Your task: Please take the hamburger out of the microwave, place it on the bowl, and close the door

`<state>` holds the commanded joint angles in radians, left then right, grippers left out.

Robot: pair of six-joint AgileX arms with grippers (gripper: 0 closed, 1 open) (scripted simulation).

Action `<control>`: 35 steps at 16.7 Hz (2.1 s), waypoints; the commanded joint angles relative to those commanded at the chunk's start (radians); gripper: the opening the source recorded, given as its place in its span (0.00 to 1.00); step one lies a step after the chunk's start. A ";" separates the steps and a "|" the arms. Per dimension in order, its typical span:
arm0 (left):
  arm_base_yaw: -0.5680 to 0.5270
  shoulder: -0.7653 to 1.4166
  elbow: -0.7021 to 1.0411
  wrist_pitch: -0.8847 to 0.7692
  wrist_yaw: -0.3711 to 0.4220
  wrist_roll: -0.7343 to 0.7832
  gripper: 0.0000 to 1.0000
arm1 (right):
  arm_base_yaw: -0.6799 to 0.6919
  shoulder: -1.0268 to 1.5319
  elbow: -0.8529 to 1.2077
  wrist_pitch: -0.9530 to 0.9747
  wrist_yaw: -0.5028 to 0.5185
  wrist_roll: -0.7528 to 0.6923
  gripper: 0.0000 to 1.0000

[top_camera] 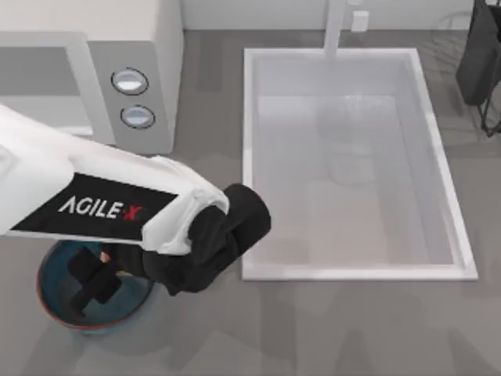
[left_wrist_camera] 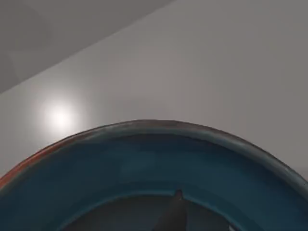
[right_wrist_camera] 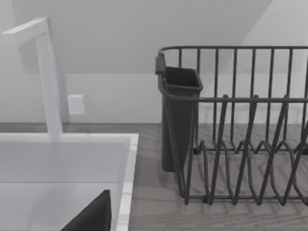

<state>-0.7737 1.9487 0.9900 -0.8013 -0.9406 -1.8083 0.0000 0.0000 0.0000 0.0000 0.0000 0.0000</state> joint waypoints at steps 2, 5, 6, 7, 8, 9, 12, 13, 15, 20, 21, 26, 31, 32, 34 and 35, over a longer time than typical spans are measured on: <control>-0.053 0.024 -0.001 -0.108 -0.060 -0.122 0.00 | 0.000 0.000 0.000 0.000 0.000 0.000 1.00; -0.099 0.049 -0.004 -0.207 -0.113 -0.229 0.00 | 0.000 0.000 0.000 0.000 0.000 0.000 1.00; -0.105 0.052 -0.005 -0.220 -0.120 -0.244 0.00 | 0.000 0.000 0.000 0.000 0.000 0.000 1.00; -0.107 0.053 -0.005 -0.224 -0.122 -0.248 0.00 | 0.000 0.000 0.000 0.000 0.000 0.000 1.00; -0.107 0.053 -0.005 -0.224 -0.122 -0.248 0.00 | 0.000 0.000 0.000 0.000 0.000 0.000 1.00; -0.107 0.053 -0.005 -0.224 -0.122 -0.248 0.00 | 0.000 0.000 0.000 0.000 0.000 0.000 1.00; -0.100 0.049 -0.002 -0.219 -0.122 -0.242 0.00 | 0.000 0.000 0.000 0.000 0.000 0.000 1.00; -0.096 0.050 -0.007 -0.206 -0.124 -0.231 0.00 | 0.000 0.000 0.000 0.000 0.000 0.000 1.00; -0.077 0.054 -0.026 -0.152 -0.130 -0.191 0.00 | 0.000 0.000 0.000 0.000 0.000 0.000 1.00; -0.010 0.057 -0.090 0.061 -0.160 -0.049 0.00 | 0.000 0.000 0.000 0.000 0.000 0.000 1.00; 0.001 0.059 -0.101 0.093 -0.164 -0.025 0.00 | 0.000 0.000 0.000 0.000 0.000 0.000 1.00; 0.015 0.068 -0.119 0.129 -0.166 0.006 0.00 | 0.000 0.000 0.000 0.000 0.000 0.000 1.00; 0.015 0.068 -0.119 0.129 -0.166 0.006 0.30 | 0.000 0.000 0.000 0.000 0.000 0.000 1.00; 0.015 0.068 -0.119 0.129 -0.166 0.006 0.38 | 0.000 0.000 0.000 0.000 0.000 0.000 1.00; 0.015 0.068 -0.119 0.129 -0.166 0.006 0.53 | 0.000 0.000 0.000 0.000 0.000 0.000 1.00; 0.015 0.068 -0.119 0.129 -0.166 0.006 0.60 | 0.000 0.000 0.000 0.000 0.000 0.000 1.00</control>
<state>-0.7583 2.0167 0.8706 -0.6718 -1.1062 -1.8022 0.0000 0.0000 0.0000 0.0000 0.0000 0.0000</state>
